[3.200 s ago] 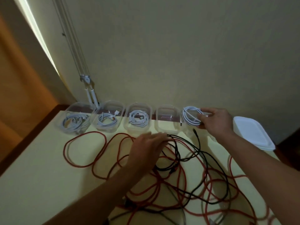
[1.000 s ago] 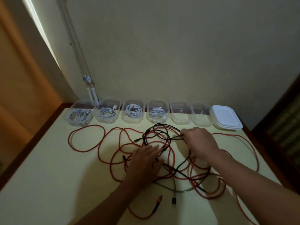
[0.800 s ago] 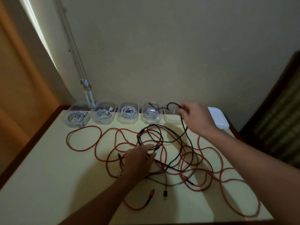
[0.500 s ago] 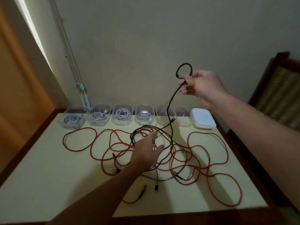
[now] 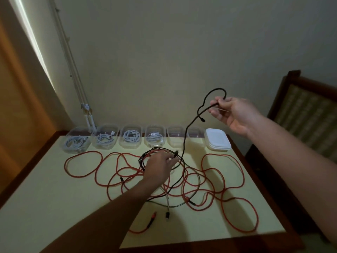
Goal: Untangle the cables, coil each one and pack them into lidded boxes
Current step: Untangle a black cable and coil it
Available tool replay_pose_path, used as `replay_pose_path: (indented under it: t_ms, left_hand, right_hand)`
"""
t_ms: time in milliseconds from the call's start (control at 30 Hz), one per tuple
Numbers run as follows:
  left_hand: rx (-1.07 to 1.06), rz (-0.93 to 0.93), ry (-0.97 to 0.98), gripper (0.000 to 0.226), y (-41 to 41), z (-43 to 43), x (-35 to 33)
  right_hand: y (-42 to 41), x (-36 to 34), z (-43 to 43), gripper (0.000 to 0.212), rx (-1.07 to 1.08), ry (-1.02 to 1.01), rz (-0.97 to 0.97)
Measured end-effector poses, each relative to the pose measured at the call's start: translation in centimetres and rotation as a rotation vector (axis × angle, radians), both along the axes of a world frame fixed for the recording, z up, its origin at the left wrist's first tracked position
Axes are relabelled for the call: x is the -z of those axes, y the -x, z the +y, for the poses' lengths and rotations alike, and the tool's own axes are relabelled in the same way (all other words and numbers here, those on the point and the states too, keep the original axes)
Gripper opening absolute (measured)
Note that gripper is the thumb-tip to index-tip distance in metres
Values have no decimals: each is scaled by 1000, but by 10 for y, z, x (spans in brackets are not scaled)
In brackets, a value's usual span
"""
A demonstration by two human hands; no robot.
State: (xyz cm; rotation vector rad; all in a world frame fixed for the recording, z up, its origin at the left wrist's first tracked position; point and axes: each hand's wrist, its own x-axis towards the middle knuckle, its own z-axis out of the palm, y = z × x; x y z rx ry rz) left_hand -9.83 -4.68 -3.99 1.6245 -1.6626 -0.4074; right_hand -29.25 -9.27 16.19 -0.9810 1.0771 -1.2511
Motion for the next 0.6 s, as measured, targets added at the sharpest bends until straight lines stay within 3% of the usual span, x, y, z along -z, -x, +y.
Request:
replay_pose_path:
  t_ms: [133, 267, 333, 433, 533, 600]
  left_hand:
    - [-112, -3, 61, 27, -11, -11, -29]
    - [-110, 86, 93, 28, -23, -20, -80]
    - [-106, 173, 124, 27, -27, -21, -108]
    - [-43, 377, 142, 26, -26, -18, -146]
    - [43, 590, 169, 29, -19, -15, -179]
    - [85, 647, 188, 29, -16, -12, -195]
  right_hand:
    - [17, 25, -4, 12, 86, -41, 241]
    - [27, 65, 1, 25, -44, -107, 903]
    - [18, 77, 6, 30, -91, -55, 1138]
    - [-10, 85, 15, 33, -183, 120, 1171]
    - [-49, 90, 24, 64, -316, 257, 1081]
    - [-72, 94, 23, 68, -295, 285, 996]
